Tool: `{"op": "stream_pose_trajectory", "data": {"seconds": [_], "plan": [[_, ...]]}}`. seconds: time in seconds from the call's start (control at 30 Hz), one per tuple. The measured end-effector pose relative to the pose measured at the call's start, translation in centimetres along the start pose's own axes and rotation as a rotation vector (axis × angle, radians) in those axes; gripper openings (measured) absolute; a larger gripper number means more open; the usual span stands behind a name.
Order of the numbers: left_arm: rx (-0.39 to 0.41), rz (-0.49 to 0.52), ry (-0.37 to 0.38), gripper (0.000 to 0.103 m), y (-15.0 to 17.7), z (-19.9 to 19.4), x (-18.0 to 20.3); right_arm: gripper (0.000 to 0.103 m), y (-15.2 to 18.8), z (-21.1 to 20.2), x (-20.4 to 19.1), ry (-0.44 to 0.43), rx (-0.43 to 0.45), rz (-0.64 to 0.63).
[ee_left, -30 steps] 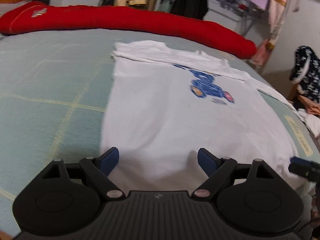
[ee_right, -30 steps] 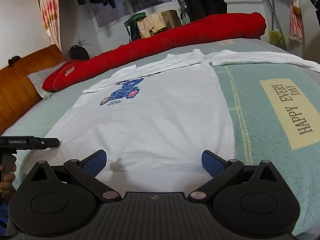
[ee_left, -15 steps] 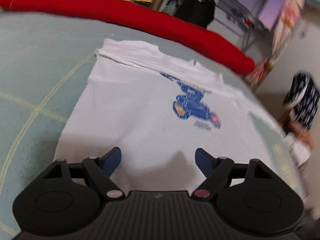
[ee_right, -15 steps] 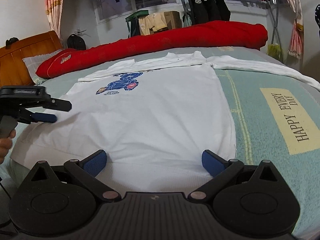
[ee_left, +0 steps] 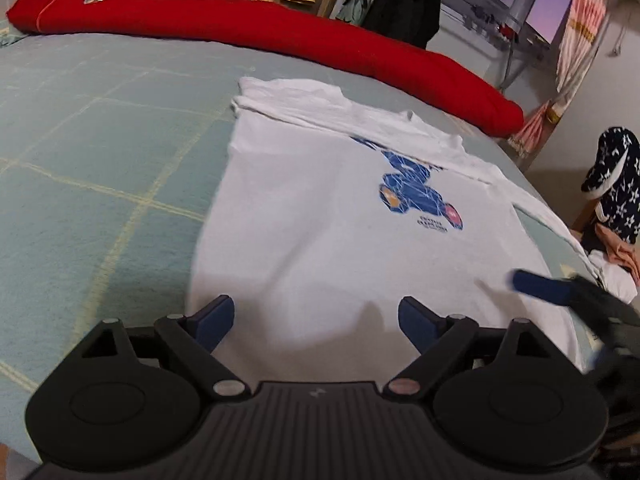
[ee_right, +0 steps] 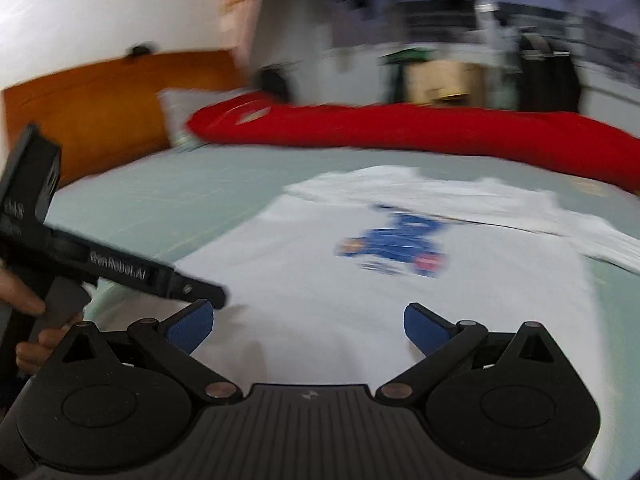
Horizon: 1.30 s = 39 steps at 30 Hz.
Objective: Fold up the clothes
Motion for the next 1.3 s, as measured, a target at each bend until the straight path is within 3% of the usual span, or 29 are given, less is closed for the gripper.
{"op": "stream_pose_trajectory", "data": {"seconds": [0.17,0.43,0.53,0.6,0.8,1.0,1.2,1.3], "plan": [[0.012,-0.002,-0.014,0.089,-0.2,-0.9,-0.6,0.103,0.6,3.9,0.2,-0.075,-0.118,0.055],[0.025,0.083,0.023,0.089,-0.5,0.2,3.1,0.103,2.7,-1.6,0.6,-0.020,-0.065,0.157],[0.033,0.134,0.045,0.089,-0.5,0.6,5.1,0.103,2.9,-3.8,2.4,0.093,-0.015,0.199],[0.034,0.174,0.050,0.090,-0.2,1.0,6.3,0.103,4.0,-4.4,4.3,0.157,-0.048,0.268],[-0.006,0.247,0.036,0.090,0.4,3.1,8.6,0.103,6.0,-7.5,7.0,0.126,-0.032,0.367],[-0.012,0.292,0.049,0.090,-0.1,4.6,9.9,0.103,4.2,-9.7,12.9,0.213,0.050,0.452],[-0.014,0.282,0.026,0.090,-0.4,5.3,9.7,0.103,-0.8,-7.9,21.9,0.214,0.155,0.548],[-0.012,0.275,0.013,0.090,-0.8,5.6,9.4,0.103,-3.6,-4.2,24.9,0.161,0.153,0.559]]}}
Point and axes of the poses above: each gripper's, at about its wrist camera, not at the fingertips, and z roughly the way its jaws point, x to its right, y to its underside, the point moved 1 cm from there along z, roughly the way its jaws point, and after that the axes turned 4 degrees about -z, right-handed, at the moved point
